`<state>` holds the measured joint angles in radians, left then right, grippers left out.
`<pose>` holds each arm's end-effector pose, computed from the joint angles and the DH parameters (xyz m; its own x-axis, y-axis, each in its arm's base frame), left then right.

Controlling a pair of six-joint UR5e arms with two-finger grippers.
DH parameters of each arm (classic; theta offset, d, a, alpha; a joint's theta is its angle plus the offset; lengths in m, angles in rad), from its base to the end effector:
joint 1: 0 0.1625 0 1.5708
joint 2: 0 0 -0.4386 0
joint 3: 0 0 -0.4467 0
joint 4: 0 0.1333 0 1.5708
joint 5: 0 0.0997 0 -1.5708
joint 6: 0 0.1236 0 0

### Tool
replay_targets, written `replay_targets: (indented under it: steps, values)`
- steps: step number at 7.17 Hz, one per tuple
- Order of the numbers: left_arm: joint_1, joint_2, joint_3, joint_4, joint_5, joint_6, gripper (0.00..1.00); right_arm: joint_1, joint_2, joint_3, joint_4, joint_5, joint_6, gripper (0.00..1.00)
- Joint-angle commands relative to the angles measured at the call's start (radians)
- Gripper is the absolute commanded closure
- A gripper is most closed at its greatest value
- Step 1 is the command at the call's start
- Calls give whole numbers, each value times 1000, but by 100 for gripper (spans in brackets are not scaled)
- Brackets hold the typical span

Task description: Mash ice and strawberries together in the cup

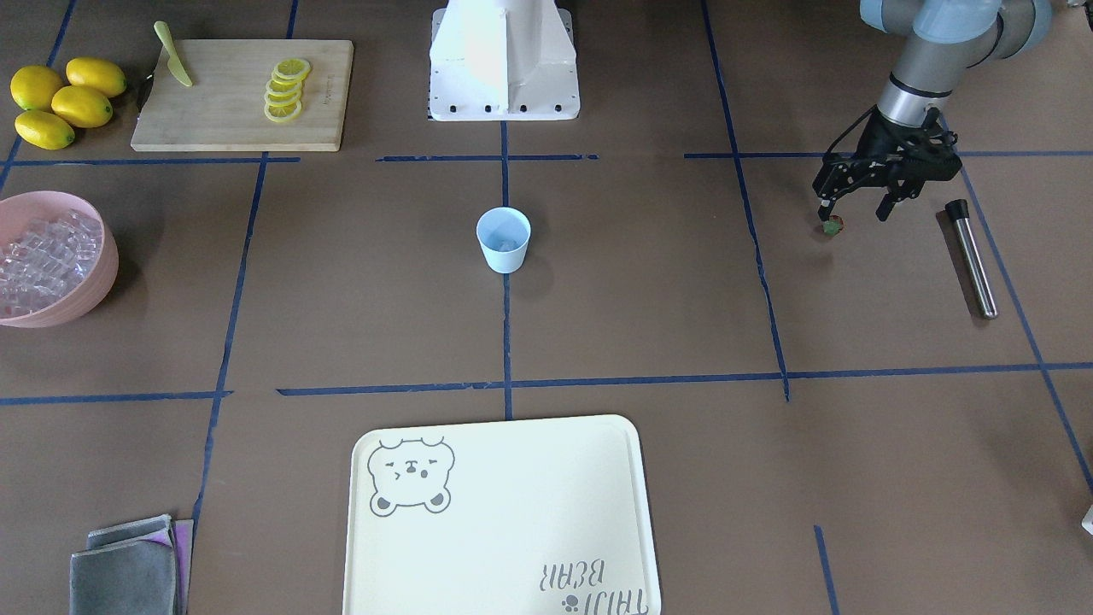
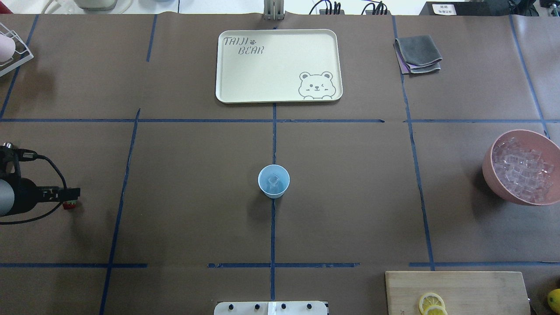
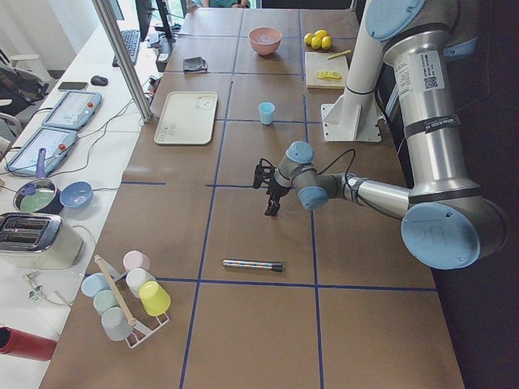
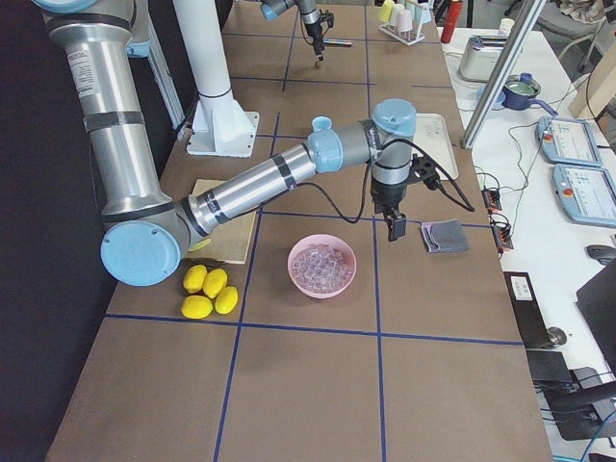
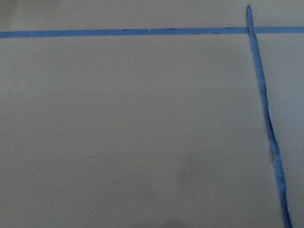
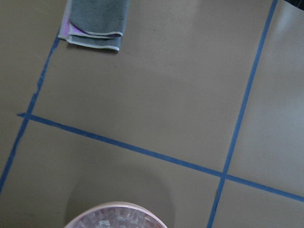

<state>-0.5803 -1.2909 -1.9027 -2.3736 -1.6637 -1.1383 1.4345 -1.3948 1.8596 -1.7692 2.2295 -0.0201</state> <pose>0.3373 -0.3668 0.5664 0.7027 0.0384 -0.7105 0.2124 0.9417 0.2609 -0.0241 -0.6003 0.4621 0.7588 -0.2862 0.5851 0.1464 0.9502 0.2751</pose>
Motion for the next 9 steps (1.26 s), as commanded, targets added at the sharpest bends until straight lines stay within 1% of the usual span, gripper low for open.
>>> replay_targets:
  steps: [1, 6, 9]
  values:
    - [40, -5, 40, -15, 32, -6, 1, 53, -94, -52, 138, 65, -29, 1]
    - [69, -10, 47, -13, 30, -12, 2, 55, -101, -57, 139, 64, -23, 1]
    - [70, -16, 48, -9, 27, -12, 11, 57, -98, -57, 139, 61, -23, 1]
